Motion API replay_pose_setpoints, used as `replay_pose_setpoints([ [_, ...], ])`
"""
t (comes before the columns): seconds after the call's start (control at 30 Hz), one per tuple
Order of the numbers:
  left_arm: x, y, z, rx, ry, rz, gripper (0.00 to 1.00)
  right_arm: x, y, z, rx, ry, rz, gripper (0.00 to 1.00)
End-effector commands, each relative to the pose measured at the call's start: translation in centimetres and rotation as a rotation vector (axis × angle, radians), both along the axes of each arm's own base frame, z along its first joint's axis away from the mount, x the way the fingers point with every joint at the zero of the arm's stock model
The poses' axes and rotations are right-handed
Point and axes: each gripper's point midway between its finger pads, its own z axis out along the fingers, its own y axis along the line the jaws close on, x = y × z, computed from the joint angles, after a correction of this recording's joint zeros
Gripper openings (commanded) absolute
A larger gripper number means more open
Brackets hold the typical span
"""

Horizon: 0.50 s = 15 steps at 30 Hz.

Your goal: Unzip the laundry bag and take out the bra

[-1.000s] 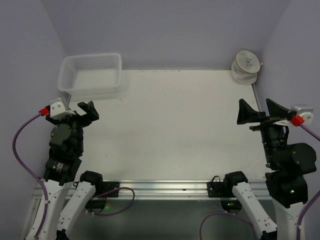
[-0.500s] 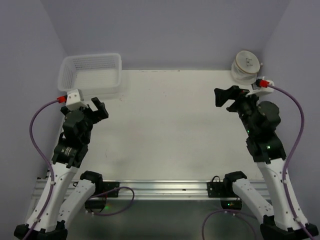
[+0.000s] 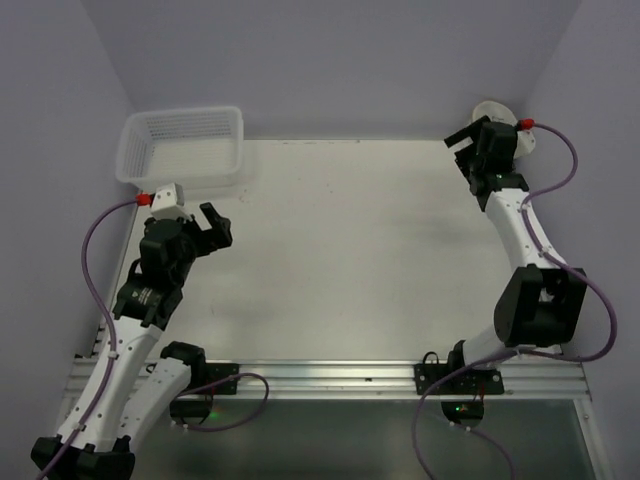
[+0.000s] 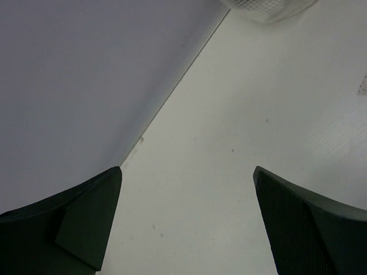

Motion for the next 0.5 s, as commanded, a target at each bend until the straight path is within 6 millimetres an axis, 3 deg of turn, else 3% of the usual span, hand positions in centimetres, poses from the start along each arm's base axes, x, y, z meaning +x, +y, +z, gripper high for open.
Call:
replay_pose_setpoints([
  [0.0,0.3,-1.1,-0.1,-0.043,-0.004,-0.043,1.0,4.3,-4.6,2.6,0.148,-0.143,-0.264,0.99],
  [0.17,0.8,-1.2,-0.3,-0.018,0.018,-0.054,1.0,8.7,-8.6,0.4,0.317,-0.2,-0.467,0.99],
  [0.2,1.0,-1.3,-0.1,-0.014,0.016,-0.057,1.0,9.8,-9.2,1.2,0.341,-0.231,-0.481,0.99],
  [0.23,1.0,-1.3,-0.1,-0.013,0.018,-0.059,1.0,10.9,-9.6,-0.9,0.377,-0.214,-0.508,0.99],
  [0.27,1.2,-1.3,-0.2,-0.011,0.025,-0.059,1.0,11.6,-10.3,-1.3,0.391,-0.221,-0.524,0.99],
  [0.3,1.2,-1.4,-0.2,-0.013,0.026,-0.06,1.0,12.8,-10.6,-0.3,0.405,-0.261,-0.523,0.99],
  [0.33,1.3,-1.4,-0.1,-0.014,0.024,-0.061,1.0,13.8,-11.0,-2.5,0.418,-0.24,-0.539,0.99],
  [0.43,1.4,-1.6,-0.3,-0.016,0.037,-0.068,1.0,15.9,-12.1,-2.9,0.471,-0.286,-0.571,0.99],
  [0.47,1.4,-1.6,-0.5,-0.017,0.042,-0.068,1.0,16.7,-12.5,-4.9,0.476,-0.268,-0.581,0.99],
])
